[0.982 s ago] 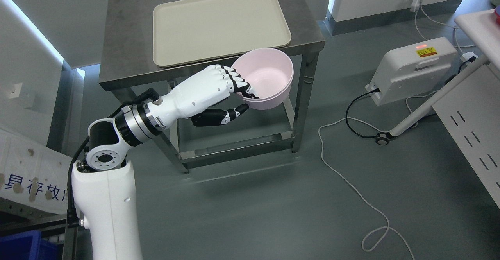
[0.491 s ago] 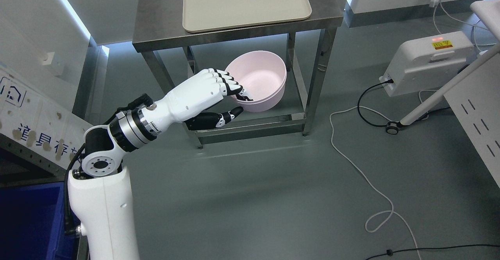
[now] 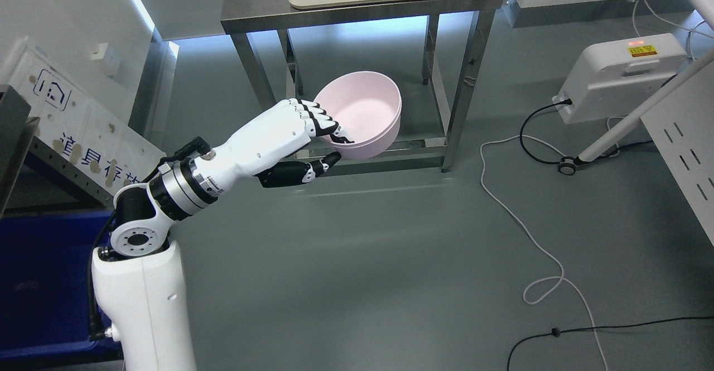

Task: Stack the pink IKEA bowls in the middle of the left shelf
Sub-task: 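Carry the stacked bowls in the left hand while turning toward the blue bins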

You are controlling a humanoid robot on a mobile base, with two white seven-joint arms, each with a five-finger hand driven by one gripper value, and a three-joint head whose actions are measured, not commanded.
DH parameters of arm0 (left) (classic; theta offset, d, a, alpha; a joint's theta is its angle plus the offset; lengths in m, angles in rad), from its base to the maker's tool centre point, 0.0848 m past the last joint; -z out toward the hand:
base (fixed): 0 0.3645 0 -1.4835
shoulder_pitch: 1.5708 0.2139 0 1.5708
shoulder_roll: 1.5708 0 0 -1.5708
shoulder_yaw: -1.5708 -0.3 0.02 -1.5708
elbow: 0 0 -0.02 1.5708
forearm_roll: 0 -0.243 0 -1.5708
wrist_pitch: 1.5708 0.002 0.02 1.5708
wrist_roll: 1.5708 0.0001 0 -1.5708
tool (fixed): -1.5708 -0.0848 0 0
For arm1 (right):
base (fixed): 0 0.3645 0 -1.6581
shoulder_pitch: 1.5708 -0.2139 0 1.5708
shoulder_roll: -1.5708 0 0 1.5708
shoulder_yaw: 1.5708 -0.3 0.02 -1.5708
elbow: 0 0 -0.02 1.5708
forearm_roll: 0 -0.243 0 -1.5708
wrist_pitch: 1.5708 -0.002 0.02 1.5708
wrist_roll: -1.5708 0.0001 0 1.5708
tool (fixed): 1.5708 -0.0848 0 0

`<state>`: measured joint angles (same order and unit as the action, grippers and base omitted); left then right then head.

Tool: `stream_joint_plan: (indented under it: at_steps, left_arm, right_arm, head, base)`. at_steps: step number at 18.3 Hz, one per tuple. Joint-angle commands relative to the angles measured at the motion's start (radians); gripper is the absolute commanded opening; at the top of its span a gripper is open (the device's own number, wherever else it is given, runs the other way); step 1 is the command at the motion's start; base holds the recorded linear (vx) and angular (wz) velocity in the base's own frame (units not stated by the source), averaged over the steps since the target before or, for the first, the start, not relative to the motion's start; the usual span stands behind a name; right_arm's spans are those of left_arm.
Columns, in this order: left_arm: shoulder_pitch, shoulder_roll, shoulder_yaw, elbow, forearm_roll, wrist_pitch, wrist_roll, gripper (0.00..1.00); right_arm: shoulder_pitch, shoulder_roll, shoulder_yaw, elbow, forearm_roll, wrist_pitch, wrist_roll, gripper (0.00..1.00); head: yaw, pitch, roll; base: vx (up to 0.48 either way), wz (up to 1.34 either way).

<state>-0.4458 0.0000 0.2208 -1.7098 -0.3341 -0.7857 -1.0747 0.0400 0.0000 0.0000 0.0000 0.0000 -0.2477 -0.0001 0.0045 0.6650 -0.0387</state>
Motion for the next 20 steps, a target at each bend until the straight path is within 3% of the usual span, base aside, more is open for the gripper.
stream_joint_plan:
  at_steps: [1, 20]
  left_arm:
    - [0.002, 0.017, -0.001, -0.008, 0.003, 0.0, 0.002, 0.02]
    - [-0.002, 0.017, -0.034, -0.053, 0.004, 0.0, 0.004, 0.01]
  right_arm:
    - [0.0, -0.017, -0.005, -0.017, -0.002, 0.001, 0.0, 1.0]
    - [0.0, -0.017, -0.005, -0.017, -0.002, 0.001, 0.0, 1.0]
  head:
    - [0.0, 0.0, 0.0]
    - [0.0, 0.0, 0.0]
  base:
    - [-0.225, 0.1]
    - [-0.174, 0.18]
